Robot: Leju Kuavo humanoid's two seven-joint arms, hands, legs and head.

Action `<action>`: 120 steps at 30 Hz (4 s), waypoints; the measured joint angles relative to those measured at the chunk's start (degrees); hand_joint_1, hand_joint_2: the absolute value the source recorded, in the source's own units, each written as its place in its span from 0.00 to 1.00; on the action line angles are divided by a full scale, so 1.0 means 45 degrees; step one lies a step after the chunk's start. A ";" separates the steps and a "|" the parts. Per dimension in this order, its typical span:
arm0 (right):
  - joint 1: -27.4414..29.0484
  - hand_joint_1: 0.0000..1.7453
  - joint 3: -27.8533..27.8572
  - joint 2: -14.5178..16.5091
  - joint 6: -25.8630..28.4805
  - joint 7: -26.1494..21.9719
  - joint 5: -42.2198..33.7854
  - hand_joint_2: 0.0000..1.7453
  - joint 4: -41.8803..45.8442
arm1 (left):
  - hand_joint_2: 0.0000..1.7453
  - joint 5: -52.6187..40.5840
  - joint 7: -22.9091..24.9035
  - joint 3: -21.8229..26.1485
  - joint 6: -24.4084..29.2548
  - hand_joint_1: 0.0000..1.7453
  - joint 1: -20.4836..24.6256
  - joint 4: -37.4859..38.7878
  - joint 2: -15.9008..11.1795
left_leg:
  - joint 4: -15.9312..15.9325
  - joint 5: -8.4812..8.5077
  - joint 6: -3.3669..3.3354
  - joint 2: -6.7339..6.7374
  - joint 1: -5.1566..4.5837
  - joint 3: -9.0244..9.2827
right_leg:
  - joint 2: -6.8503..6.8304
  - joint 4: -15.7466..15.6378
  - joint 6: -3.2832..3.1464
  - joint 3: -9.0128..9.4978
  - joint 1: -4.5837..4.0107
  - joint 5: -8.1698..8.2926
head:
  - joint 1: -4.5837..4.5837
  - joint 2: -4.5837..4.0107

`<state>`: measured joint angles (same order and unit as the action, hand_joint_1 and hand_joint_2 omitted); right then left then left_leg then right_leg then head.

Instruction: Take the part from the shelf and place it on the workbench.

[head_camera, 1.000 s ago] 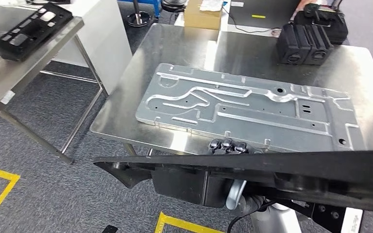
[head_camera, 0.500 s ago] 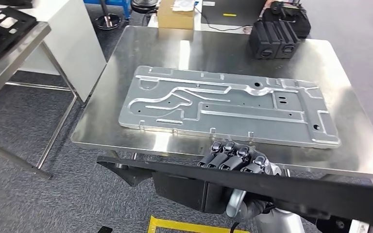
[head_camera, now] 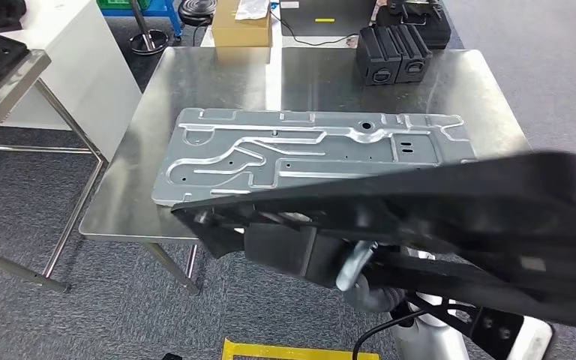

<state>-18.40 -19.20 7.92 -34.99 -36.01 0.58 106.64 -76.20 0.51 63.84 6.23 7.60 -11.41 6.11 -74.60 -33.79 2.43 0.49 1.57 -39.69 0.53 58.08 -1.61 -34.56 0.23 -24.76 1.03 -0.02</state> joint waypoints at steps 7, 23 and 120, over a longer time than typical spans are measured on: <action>-0.0805 1.00 0.0784 -0.0390 0.1301 0.1030 0.1489 1.00 -0.0352 | 1.00 0.0024 -0.0231 0.0084 -0.0142 0.00 -0.0046 0.0000 -0.0027 | 0.3470 0.1721 -0.0401 -0.0098 -0.0162 0.1378 | 0.0240 0.0216 0.0275 -0.0045 -0.0087 -0.0120 | 0.0002 0.0000; -0.5025 1.00 0.1555 -0.2551 0.5483 0.3615 0.7125 1.00 -0.4833 | 1.00 0.0148 -0.0329 0.0243 -0.0267 0.00 -0.0098 0.0000 0.0174 | 0.3642 0.1844 -0.0373 -0.0011 -0.0159 0.1370 | -0.0122 0.0087 0.0475 -0.0164 0.0035 0.0057 | 0.0083 0.0000; -0.8175 1.00 -0.2090 -0.1345 1.6430 0.7384 1.7397 1.00 -1.9937 | 1.00 0.0002 -0.1016 0.0113 -0.0176 0.00 -0.0210 0.0005 0.0401 | 0.2328 0.1224 -0.0249 -0.0168 -0.0220 0.0595 | -0.0096 -0.0013 0.0118 -0.0179 0.0087 0.0151 | -0.0061 0.0000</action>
<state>-55.18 -28.60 1.87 38.94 -2.79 78.87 16.92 -76.19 -4.06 64.35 5.44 6.65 -11.39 7.92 -64.12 -28.28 1.31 -0.27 0.58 -37.01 0.10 58.02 -1.08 -35.36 0.62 -24.08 0.75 -0.02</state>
